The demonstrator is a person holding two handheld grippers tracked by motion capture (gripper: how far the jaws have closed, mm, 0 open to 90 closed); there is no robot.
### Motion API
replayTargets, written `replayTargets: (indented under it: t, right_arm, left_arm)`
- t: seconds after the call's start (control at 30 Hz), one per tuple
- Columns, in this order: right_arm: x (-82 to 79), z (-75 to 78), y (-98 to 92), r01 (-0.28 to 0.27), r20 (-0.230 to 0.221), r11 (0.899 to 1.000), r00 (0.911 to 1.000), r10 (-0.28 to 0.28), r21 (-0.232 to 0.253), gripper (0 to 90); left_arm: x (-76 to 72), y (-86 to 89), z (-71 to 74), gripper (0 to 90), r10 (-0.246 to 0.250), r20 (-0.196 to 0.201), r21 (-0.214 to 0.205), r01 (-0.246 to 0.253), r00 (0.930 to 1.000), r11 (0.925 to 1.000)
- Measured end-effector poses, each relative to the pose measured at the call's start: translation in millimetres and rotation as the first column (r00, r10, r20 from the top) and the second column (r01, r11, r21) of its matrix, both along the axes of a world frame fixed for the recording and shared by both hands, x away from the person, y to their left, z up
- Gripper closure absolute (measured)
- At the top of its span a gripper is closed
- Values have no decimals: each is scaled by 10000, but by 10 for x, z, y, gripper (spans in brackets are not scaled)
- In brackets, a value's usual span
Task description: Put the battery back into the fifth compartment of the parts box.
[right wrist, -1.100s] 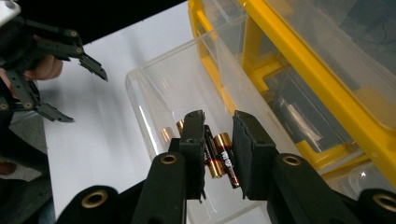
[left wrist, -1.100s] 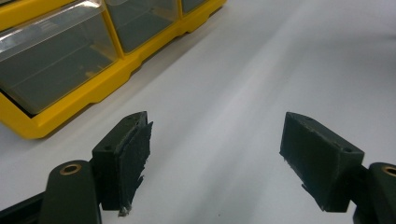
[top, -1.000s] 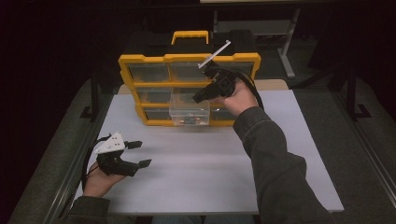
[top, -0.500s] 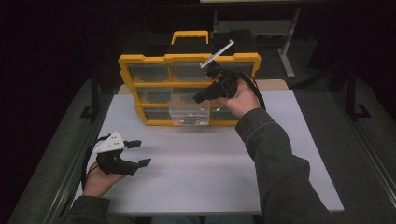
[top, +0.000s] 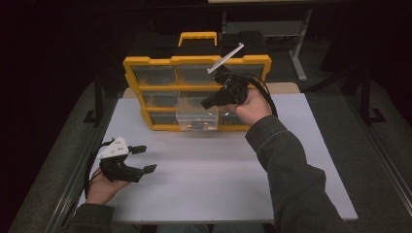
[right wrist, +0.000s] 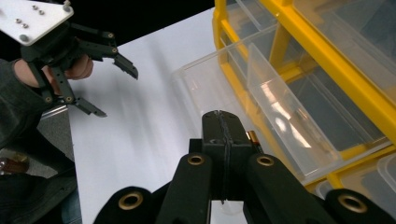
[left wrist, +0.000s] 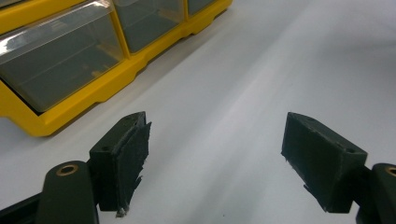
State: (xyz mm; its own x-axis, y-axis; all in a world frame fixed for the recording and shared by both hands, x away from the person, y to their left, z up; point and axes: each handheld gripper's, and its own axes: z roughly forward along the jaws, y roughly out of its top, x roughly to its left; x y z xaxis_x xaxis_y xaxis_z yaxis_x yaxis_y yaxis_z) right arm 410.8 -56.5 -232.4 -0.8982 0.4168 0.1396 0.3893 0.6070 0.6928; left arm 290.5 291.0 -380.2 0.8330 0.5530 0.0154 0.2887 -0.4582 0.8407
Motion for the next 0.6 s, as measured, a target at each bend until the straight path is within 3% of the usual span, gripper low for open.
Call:
replayTargets:
  t: [0.6]
  right_arm:
    - [-312,-20,-1,-498,220,9988,9985,498,-6,893]
  left_arm:
    - [1,-1,1,225,-32,59,-14,32,10000,10000]
